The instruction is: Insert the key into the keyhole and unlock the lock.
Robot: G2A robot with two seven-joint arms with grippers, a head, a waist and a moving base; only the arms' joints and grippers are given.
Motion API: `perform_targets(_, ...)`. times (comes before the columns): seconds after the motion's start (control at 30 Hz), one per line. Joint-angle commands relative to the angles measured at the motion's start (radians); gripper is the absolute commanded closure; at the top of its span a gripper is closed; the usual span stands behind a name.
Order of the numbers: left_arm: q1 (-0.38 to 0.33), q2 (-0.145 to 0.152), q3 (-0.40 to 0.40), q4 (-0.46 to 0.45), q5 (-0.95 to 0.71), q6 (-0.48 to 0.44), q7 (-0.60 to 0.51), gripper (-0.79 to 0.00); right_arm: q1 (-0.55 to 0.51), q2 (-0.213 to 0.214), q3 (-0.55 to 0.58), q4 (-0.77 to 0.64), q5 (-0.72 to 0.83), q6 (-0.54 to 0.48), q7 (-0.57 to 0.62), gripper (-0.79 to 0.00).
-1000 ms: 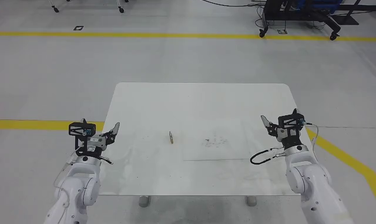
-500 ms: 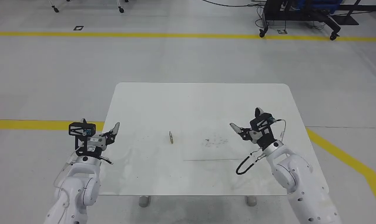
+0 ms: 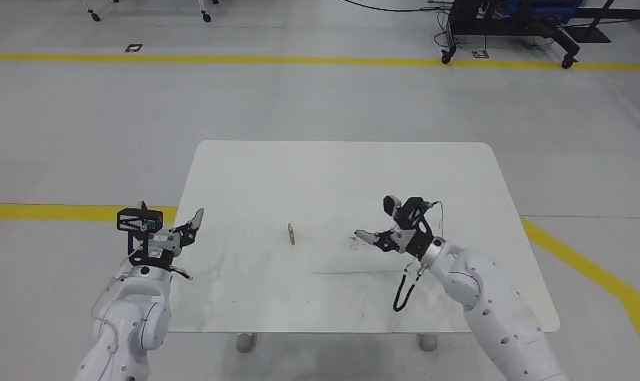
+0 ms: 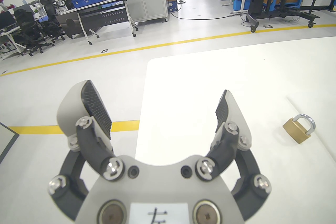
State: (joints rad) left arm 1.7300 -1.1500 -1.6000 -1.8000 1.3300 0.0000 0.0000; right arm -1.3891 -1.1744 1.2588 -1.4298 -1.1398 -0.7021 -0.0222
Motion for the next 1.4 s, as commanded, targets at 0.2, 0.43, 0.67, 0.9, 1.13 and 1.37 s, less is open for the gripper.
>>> perform_targets(0.2,0.0,0.0,0.0,0.0,0.0,0.0,0.0,-0.785,0.165,-0.001,-0.103,0.187,-0.158,-0.29,-0.044,-0.785)
perform_targets(0.43,0.0,0.0,0.0,0.0,0.0,0.0,0.0,-0.785,0.265,-0.005,-0.158,0.35,-0.31,-0.265,-0.062,-0.56)
perform_targets(0.67,0.0,0.0,0.0,0.0,0.0,0.0,0.0,-0.785,0.334,-0.015,-0.222,0.415,-0.386,-0.27,-0.114,-0.317)
perform_targets(0.9,0.0,0.0,0.0,0.0,0.0,0.0,0.0,-0.785,0.373,-0.022,-0.266,0.466,-0.425,-0.265,-0.139,-0.219)
perform_targets(1.13,0.0,0.0,0.0,0.0,0.0,0.0,0.0,-0.785,0.402,-0.025,-0.292,0.496,-0.44,-0.275,-0.167,0.0)
perform_targets(1.37,0.0,0.0,0.0,0.0,0.0,0.0,0.0,-0.785,0.415,-0.02,-0.308,0.497,-0.476,-0.279,-0.19,0.0)
